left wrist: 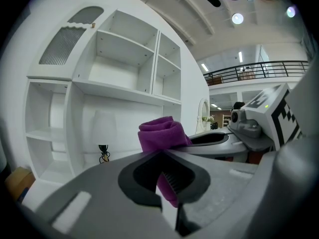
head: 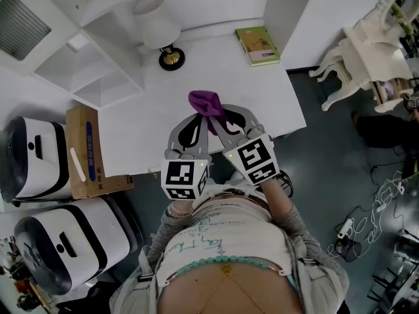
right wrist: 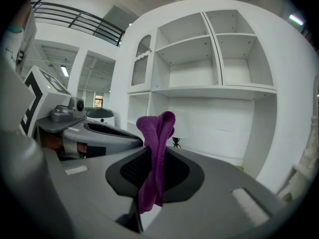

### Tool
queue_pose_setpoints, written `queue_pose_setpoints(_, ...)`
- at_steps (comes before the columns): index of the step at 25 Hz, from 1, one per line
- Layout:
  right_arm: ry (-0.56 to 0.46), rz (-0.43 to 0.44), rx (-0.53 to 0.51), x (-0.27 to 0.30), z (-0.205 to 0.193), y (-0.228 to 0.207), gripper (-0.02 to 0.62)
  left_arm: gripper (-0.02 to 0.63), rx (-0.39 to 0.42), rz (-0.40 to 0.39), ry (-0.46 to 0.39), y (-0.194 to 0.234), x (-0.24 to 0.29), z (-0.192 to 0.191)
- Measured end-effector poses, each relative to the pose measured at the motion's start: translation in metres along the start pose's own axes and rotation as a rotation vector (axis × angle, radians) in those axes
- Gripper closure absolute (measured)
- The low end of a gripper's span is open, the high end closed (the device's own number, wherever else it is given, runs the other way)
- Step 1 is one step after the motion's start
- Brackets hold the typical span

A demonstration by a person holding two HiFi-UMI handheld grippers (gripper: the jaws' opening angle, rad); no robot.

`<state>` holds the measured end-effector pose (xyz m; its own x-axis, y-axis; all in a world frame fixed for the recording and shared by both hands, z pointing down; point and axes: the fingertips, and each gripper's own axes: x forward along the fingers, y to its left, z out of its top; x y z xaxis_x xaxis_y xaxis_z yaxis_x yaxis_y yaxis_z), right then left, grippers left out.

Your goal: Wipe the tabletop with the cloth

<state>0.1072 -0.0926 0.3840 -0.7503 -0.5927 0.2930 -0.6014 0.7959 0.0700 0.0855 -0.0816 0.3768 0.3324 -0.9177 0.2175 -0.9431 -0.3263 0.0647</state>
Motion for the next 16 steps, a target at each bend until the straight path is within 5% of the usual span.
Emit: queue_pose_setpoints(16, 0.022, -0.038, 0.013, -0.036, -0.017, -0.005, 0.520, 0.606, 0.007, -0.054, 0.005, -0.039, -0.002, -0.008)
